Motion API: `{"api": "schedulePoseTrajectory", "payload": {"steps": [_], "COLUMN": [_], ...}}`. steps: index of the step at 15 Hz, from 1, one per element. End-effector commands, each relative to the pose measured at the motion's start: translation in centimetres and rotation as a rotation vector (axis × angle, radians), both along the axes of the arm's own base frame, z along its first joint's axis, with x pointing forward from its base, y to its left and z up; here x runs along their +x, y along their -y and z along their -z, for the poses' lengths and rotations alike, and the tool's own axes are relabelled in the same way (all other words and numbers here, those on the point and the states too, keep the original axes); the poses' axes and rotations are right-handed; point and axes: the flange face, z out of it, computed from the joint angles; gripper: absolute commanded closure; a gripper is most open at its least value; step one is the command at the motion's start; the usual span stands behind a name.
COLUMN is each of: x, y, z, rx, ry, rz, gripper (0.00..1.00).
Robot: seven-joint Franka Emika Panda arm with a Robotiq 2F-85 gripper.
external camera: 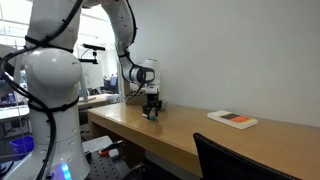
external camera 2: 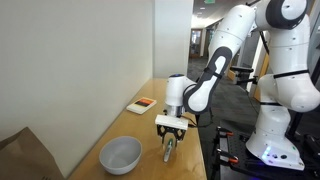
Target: Put the marker in the bowl
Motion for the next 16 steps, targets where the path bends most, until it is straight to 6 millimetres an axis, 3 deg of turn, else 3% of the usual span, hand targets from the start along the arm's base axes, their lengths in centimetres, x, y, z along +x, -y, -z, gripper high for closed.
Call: {"api": "schedulePoseTrajectory", "payload": {"steps": [1, 6, 7, 10, 16], "x": [-0.6, -0.3, -0.1, 0.8, 5.3], "y": [-0.1, -0.4, -0.4, -0.8, -3.2], "z": [-0.5, -1.5, -2.1, -4.8, -11.4], "rx": [-0.011, -0.019, -0.032, -0.095, -0.23], "ry": [0.033, -0.026, -0.039, -0.088, -0.087], "rz": [0.025, 0.03, 0.021, -0.009, 0.006], "gripper": [0.63, 0.98, 0.94, 0.94, 0.94]}}
